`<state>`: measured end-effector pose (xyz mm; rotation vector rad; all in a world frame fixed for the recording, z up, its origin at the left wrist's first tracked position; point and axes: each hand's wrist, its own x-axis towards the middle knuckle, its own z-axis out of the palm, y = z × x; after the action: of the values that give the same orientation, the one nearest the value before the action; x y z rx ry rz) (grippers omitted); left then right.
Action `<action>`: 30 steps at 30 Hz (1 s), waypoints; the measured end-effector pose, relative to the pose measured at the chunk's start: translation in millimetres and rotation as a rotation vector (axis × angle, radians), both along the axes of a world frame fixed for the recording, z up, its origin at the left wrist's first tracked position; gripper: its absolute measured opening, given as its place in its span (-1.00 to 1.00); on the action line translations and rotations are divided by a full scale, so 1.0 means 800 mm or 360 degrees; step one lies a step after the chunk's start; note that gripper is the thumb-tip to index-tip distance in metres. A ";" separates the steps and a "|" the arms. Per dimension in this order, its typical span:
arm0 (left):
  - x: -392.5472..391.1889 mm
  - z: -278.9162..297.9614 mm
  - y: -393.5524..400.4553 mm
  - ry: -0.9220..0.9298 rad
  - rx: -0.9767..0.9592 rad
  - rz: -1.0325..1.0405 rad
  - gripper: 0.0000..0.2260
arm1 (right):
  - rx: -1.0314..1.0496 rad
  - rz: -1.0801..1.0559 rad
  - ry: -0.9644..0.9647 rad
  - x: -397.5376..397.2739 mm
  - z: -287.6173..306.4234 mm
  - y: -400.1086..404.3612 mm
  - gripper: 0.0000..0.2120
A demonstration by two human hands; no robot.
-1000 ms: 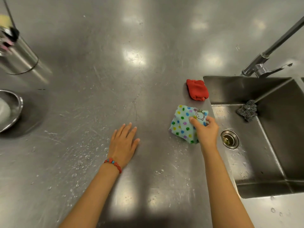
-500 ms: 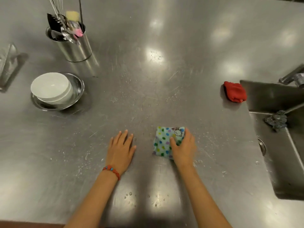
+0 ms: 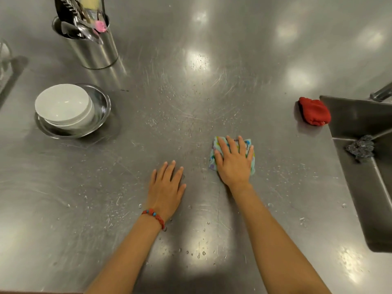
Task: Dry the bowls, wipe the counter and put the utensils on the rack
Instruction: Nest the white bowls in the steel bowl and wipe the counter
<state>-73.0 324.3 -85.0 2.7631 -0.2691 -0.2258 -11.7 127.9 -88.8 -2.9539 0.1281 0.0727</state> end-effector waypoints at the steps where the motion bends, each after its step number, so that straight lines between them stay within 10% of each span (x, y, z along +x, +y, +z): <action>1: 0.006 -0.001 -0.003 -0.0004 -0.0002 -0.0015 -0.56 | 0.0019 -0.0005 -0.0004 -0.013 0.000 0.001 -0.57; 6: 0.043 -0.001 -0.026 -0.0047 -0.0057 -0.0024 -0.56 | -0.0007 0.0126 -0.0107 -0.086 -0.006 -0.002 -0.55; 18: 0.093 -0.008 -0.048 -0.0132 0.0013 0.0016 -0.60 | 0.0033 -0.0005 -0.0060 0.182 -0.014 -0.082 -0.57; 30: 0.094 -0.010 -0.052 -0.0143 0.0132 0.0015 -0.57 | 0.0020 0.0227 -0.0142 0.213 -0.021 -0.068 -0.58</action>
<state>1.8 282.3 -93.3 2.8600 -0.2758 -0.1131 158.4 73.4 -105.5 -2.9433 -0.0955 -0.0391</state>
